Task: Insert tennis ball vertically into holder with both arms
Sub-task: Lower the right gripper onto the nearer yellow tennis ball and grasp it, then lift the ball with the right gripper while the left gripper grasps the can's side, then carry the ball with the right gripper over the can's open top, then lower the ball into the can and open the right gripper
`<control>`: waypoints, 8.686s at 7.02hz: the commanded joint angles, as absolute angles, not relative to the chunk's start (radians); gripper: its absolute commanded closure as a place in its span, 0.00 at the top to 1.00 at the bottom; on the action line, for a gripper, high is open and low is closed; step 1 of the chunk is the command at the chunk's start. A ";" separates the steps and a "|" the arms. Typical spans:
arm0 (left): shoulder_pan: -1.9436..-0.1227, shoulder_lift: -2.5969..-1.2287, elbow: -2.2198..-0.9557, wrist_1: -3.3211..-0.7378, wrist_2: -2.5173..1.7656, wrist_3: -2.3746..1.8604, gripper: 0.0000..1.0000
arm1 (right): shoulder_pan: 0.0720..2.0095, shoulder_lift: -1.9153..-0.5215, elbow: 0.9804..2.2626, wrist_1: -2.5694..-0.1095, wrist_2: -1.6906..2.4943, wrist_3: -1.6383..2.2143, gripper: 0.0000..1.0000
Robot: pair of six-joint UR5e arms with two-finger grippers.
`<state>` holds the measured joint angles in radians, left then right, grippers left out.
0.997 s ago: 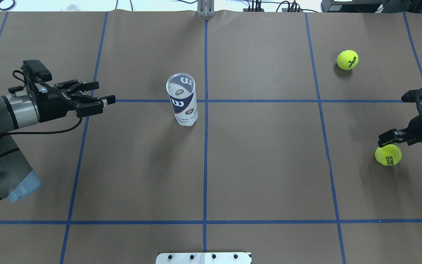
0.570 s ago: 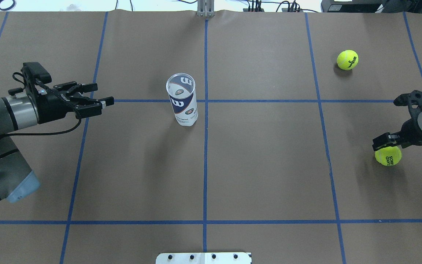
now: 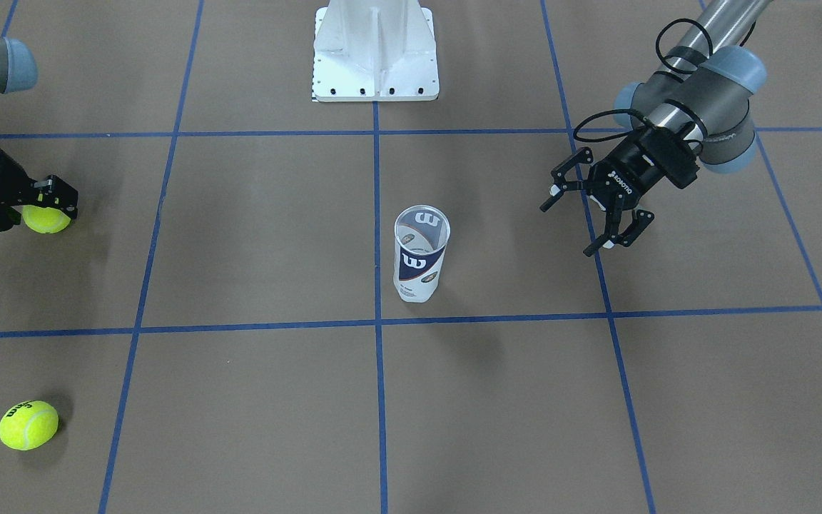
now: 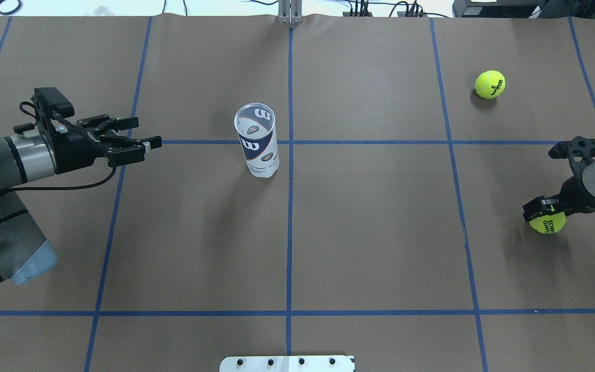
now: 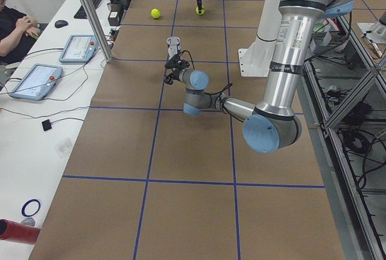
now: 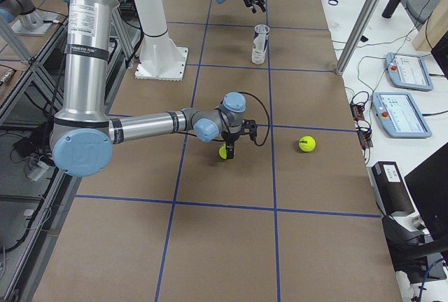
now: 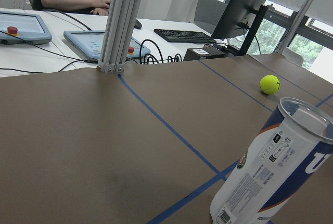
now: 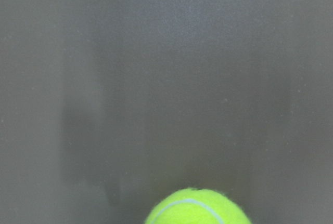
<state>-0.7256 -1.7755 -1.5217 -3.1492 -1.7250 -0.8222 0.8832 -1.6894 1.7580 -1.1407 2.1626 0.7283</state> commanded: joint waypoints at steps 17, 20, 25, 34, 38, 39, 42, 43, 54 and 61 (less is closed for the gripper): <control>-0.417 -2.074 -1.277 -3.137 -1.410 -0.609 0.98 | 1.088 -1.293 1.856 -1.307 2.411 0.948 0.00; -0.425 -2.082 -1.269 -3.135 -1.391 -0.606 0.98 | 1.088 -1.290 1.856 -1.308 2.411 0.948 0.00; -0.439 -2.085 -1.259 -3.134 -1.390 -0.537 0.98 | 1.086 -1.289 1.855 -1.307 2.411 0.948 0.00; -0.451 -2.151 -1.184 -3.132 -1.350 -0.537 0.98 | 1.086 -1.290 1.859 -1.307 2.410 0.948 0.00; -0.453 -2.161 -1.170 -3.134 -1.350 -0.538 0.98 | 1.085 -1.284 1.862 -1.307 2.411 0.948 0.00; -0.451 -2.178 -1.148 -3.134 -1.350 -0.538 0.98 | 1.080 -1.258 1.859 -1.310 2.410 0.950 0.00; -0.451 -2.200 -1.120 -3.134 -1.350 -0.538 0.98 | 1.063 -1.215 1.859 -1.310 2.410 0.991 0.00; -0.451 -2.200 -1.117 -3.134 -1.350 -0.538 0.97 | 1.051 -1.183 1.861 -1.312 2.413 1.035 0.00; -0.469 -2.200 -1.112 -3.134 -1.350 -0.538 0.69 | 0.801 -0.649 1.569 -1.316 2.143 1.391 0.00; -0.485 -2.200 -1.109 -3.132 -1.351 -0.537 0.69 | 0.744 -0.557 1.417 -1.316 2.069 1.388 0.00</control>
